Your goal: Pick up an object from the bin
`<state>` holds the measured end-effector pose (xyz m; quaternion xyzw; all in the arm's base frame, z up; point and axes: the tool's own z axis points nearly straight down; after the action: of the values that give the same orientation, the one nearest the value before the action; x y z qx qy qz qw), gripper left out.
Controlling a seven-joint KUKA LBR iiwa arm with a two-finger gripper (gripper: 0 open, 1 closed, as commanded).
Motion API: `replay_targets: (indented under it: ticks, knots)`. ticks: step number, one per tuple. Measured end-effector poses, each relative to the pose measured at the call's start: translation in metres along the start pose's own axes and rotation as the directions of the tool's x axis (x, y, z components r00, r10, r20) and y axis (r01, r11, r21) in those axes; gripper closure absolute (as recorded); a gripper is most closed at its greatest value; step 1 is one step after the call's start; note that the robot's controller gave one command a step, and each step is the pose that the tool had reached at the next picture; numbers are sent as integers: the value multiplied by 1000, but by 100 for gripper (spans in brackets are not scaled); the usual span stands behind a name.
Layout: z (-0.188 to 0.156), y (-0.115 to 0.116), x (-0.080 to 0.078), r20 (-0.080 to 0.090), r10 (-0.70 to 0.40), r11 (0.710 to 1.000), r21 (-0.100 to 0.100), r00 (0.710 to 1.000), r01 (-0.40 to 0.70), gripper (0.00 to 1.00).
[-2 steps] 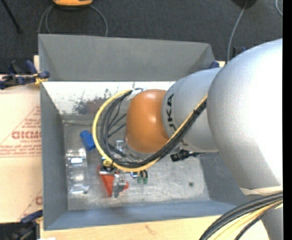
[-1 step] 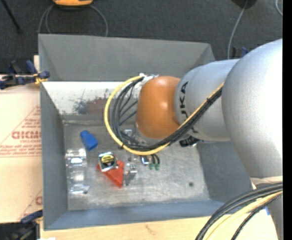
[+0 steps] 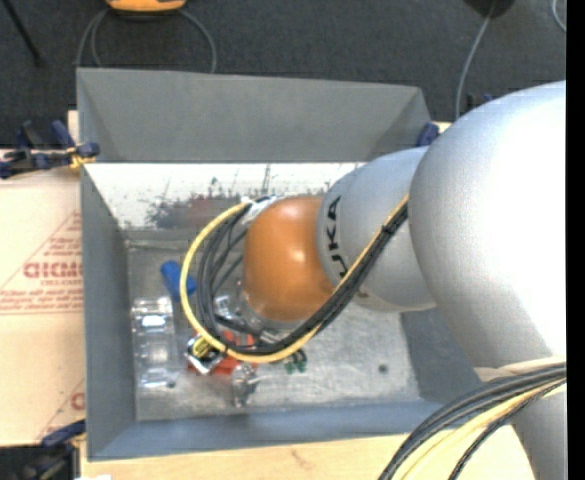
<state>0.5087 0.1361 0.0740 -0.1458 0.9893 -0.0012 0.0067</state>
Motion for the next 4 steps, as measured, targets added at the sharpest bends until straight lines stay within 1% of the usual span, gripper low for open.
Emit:
replay_targets:
  ticks: [1, 2, 3, 4]
  knots:
    - [-2, -2, -2, -5, 4, 1000, -2, 1000, -4, 0]
    - [-4, -2, -5, 6, 4, 1000, -2, 1000, -4, 100]
    - [-12, -4, -7, -9, 8, 1000, -1, 1000, -8, 100]
    - [-84, -6, -10, -4, 13, 1000, -2, 1000, -13, 100]
